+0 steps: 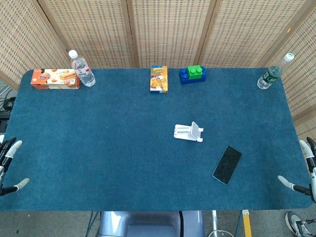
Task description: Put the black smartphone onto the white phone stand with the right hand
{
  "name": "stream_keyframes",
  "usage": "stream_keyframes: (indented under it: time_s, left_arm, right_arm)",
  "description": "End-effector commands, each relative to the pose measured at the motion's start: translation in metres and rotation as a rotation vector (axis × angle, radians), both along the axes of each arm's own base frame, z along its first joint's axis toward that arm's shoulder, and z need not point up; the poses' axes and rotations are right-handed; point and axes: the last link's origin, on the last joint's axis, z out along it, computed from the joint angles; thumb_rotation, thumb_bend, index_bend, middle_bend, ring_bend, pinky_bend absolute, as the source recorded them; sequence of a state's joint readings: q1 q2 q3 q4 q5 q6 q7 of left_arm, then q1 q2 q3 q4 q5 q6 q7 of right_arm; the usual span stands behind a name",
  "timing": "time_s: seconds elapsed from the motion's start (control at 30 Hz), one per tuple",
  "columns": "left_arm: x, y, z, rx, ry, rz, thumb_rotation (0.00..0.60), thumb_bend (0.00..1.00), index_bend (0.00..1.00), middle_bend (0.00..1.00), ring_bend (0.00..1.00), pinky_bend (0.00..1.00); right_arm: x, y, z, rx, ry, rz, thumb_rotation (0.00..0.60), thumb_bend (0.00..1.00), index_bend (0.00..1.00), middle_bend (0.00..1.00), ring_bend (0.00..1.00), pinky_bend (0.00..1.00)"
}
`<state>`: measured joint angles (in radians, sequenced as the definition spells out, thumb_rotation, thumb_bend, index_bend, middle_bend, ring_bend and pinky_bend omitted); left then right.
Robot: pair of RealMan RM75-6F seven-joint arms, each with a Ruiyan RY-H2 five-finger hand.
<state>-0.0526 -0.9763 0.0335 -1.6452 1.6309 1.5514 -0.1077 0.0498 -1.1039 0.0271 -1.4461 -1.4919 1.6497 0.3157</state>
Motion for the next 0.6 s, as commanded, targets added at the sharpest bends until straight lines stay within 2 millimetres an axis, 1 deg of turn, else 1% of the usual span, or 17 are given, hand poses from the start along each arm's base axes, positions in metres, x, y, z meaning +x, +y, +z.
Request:
stream_keyframes:
  time_s: [0.03, 0.2, 0.23, 0.3, 0.33, 0.37, 0.4, 0.43, 0.47, 0.5, 0.57, 0.6]
  left_arm:
    - [0.0, 0.0, 0.0, -0.002, -0.002, 0.0, 0.6, 0.0, 0.0, 0.0, 0.0, 0.0]
    - [0.0, 0.002, 0.001, -0.003, -0.013, 0.005, 0.6, 0.0, 0.0, 0.0, 0.0, 0.0]
    - [-0.001, 0.002, 0.001, -0.003, -0.015, 0.007, 0.6, 0.0, 0.0, 0.0, 0.0, 0.0]
    - [-0.001, 0.003, 0.002, -0.001, -0.019, 0.009, 0.6, 0.0, 0.0, 0.0, 0.0, 0.0]
    - [-0.001, 0.004, 0.001, -0.001, -0.02, 0.011, 0.6, 0.0, 0.0, 0.0, 0.0, 0.0]
    - [-0.001, 0.004, 0.001, -0.001, -0.019, 0.012, 0.6, 0.0, 0.0, 0.0, 0.0, 0.0]
    - [-0.001, 0.005, 0.0, -0.004, -0.019, 0.015, 0.6, 0.0, 0.0, 0.0, 0.0, 0.0]
    - [-0.002, 0.006, 0.0, -0.005, -0.019, 0.017, 0.6, 0.0, 0.0, 0.0, 0.0, 0.0]
    - [-0.001, 0.007, 0.0, -0.005, -0.019, 0.02, 0.6, 0.0, 0.0, 0.0, 0.0, 0.0]
    - [-0.001, 0.008, -0.001, -0.005, -0.02, 0.024, 0.6, 0.0, 0.0, 0.0, 0.0, 0.0]
    - [-0.001, 0.01, -0.001, -0.003, -0.021, 0.032, 0.6, 0.0, 0.0, 0.0, 0.0, 0.0]
    - [-0.001, 0.011, -0.001, -0.003, -0.023, 0.036, 0.6, 0.0, 0.0, 0.0, 0.0, 0.0]
  right_arm:
    - [0.0, 0.0, -0.001, 0.009, -0.001, 0.0, 0.6, 0.0, 0.0, 0.0, 0.0, 0.0]
    - [0.004, -0.003, -0.007, 0.056, -0.011, 0.036, 0.6, 0.0, 0.0, 0.0, 0.0, 0.0]
    - [0.006, -0.005, -0.01, 0.072, -0.018, 0.054, 0.6, 0.02, 0.01, 0.0, 0.0, 0.0]
    - [0.013, -0.011, -0.017, 0.128, -0.033, 0.116, 0.6, 0.16, 0.04, 0.01, 0.0, 0.0]
    - [0.018, -0.017, -0.024, 0.192, -0.036, 0.165, 0.6, 0.31, 0.07, 0.03, 0.0, 0.0]
    - [0.022, -0.022, -0.03, 0.239, -0.037, 0.197, 0.6, 0.41, 0.09, 0.04, 0.0, 0.0]
    - [0.027, -0.029, -0.036, 0.302, -0.033, 0.237, 0.6, 0.54, 0.12, 0.06, 0.0, 0.0]
    - [0.032, -0.036, -0.045, 0.377, -0.021, 0.279, 0.6, 0.63, 0.14, 0.09, 0.0, 0.0]
    - [0.036, -0.042, -0.052, 0.436, -0.007, 0.306, 0.6, 0.71, 0.15, 0.1, 0.0, 0.01]
    - [0.04, -0.049, -0.061, 0.494, 0.018, 0.332, 0.6, 0.75, 0.16, 0.12, 0.0, 0.01]
    - [0.046, -0.059, -0.073, 0.551, 0.069, 0.355, 0.6, 0.87, 0.18, 0.14, 0.0, 0.04]
    - [0.049, -0.064, -0.08, 0.575, 0.106, 0.374, 0.6, 0.91, 0.18, 0.14, 0.0, 0.04]
